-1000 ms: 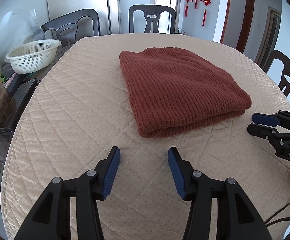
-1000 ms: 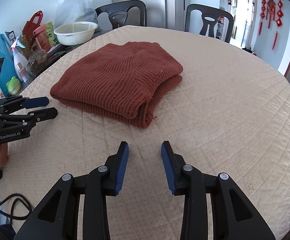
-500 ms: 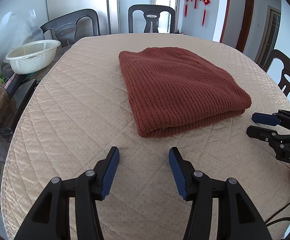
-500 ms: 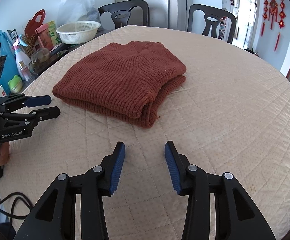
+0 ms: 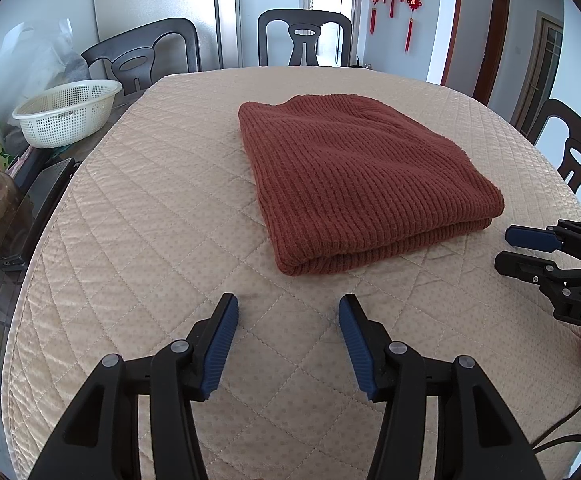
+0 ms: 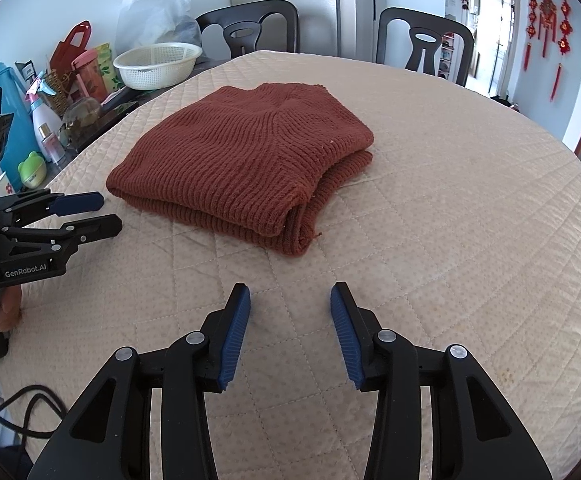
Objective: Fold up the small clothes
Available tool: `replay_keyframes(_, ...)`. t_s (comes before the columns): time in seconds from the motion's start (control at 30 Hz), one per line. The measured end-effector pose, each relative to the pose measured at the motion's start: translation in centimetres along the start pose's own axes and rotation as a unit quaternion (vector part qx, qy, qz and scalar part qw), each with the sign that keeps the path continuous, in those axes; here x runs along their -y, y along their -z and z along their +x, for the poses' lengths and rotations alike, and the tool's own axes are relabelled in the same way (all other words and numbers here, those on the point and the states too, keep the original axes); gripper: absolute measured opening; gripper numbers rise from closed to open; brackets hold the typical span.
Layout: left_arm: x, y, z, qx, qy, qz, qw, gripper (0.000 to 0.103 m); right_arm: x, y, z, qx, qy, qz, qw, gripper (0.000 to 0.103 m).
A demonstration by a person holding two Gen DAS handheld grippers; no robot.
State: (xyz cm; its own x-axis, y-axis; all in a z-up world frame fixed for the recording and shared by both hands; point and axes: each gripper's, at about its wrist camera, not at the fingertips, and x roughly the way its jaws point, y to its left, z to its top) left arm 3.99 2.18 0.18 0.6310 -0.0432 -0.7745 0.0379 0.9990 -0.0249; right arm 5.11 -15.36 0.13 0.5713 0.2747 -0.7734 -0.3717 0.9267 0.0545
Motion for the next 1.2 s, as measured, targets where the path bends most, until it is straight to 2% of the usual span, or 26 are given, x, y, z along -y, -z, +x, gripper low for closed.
replay_keyframes(1.2,0.02,-0.03,0.07,0.0,0.0,0.0,1.0,0.057,0.05,0.01,0.01,0.0,-0.002,0.001,1.0,0.044)
